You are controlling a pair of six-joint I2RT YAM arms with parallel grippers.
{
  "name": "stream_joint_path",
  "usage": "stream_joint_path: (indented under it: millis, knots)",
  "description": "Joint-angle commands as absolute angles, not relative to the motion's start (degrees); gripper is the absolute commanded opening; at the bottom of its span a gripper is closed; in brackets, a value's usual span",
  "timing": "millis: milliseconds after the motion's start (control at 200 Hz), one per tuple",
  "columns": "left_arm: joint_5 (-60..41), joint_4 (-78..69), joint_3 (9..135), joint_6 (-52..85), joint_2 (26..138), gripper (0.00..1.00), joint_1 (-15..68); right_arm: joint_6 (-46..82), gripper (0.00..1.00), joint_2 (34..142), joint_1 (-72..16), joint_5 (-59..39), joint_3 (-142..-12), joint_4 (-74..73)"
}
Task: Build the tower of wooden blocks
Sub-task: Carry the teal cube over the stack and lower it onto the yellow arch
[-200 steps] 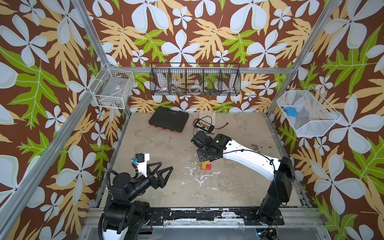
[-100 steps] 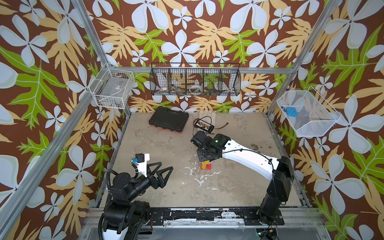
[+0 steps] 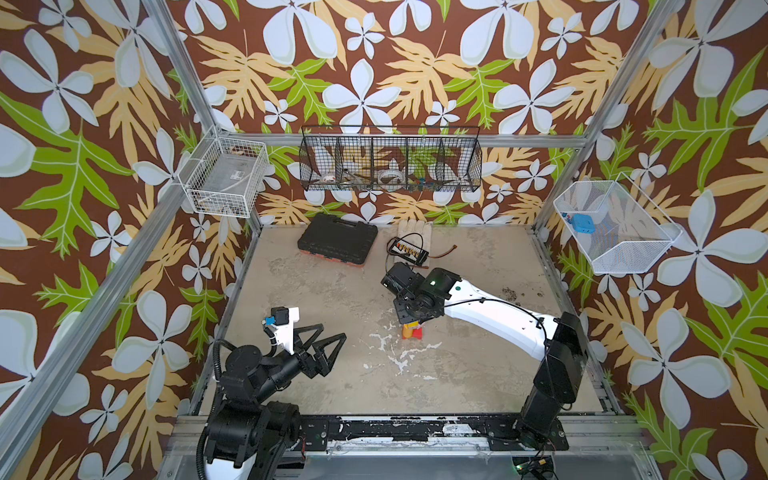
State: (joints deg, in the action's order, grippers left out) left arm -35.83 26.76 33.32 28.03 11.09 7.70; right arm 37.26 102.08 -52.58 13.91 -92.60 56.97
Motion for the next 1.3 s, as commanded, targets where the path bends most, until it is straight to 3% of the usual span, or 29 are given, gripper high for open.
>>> stream_joint_path:
  millis: [0, 270, 991, 1296]
  knots:
    - [-35.62, 25.14, 33.22, 27.60, 10.91, 1.00, 7.71, 37.49, 0.35, 101.78, -52.66, 15.29, -92.56, 57.04]
    - [-35.61, 25.14, 33.22, 27.61, 10.91, 1.00, 7.79, 37.62, 0.39, 101.32, -52.65, 15.30, -92.37, 56.88]
    - [-35.77, 25.14, 33.22, 27.60, 10.98, 1.00, 7.73, 37.63, 0.39, 101.18, -52.67, 15.88, -92.21, 56.34]
    - [-35.69, 25.14, 33.22, 27.67, 10.96, 1.00, 7.75, 37.73, 0.33, 100.98, -52.56, 15.65, -92.09, 56.04]
